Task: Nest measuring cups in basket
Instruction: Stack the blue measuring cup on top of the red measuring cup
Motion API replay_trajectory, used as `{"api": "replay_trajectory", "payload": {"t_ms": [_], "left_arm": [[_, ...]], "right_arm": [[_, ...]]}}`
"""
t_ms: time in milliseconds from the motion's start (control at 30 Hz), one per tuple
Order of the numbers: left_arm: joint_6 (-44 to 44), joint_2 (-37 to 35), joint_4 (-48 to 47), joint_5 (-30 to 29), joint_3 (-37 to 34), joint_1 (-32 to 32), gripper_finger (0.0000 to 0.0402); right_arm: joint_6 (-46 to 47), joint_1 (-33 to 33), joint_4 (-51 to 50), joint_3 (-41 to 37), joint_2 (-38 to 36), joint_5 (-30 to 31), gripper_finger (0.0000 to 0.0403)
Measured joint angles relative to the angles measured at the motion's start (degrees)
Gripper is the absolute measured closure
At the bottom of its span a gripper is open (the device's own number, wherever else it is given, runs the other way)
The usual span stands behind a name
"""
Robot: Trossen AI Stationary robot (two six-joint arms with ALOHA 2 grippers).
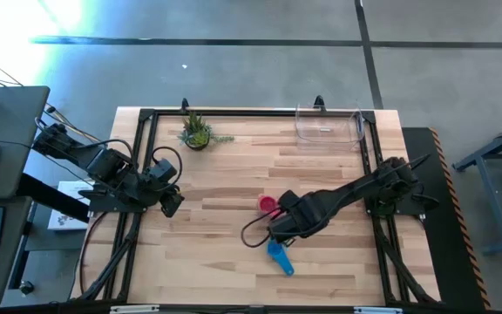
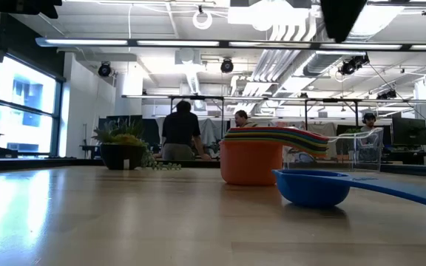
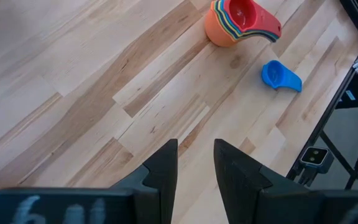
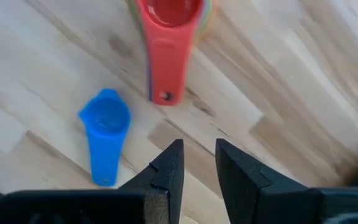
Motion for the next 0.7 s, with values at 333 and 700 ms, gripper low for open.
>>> {"api": "replay_trajectory", "payload": {"t_ms": [333,700], "left_arm": [[-0.01,0.00,0.00,0.02,0.00,0.00,0.0307],[-0.15,0.02,0.02,0.04,0.00,0.00,0.0307]], "right_arm": [[10.01,1.28,5.83,-22.94,-18.42,2.72,0.0318],[23.95,4.51,32.48,-43.81,-30.15,-1.35,0.0318]]}}
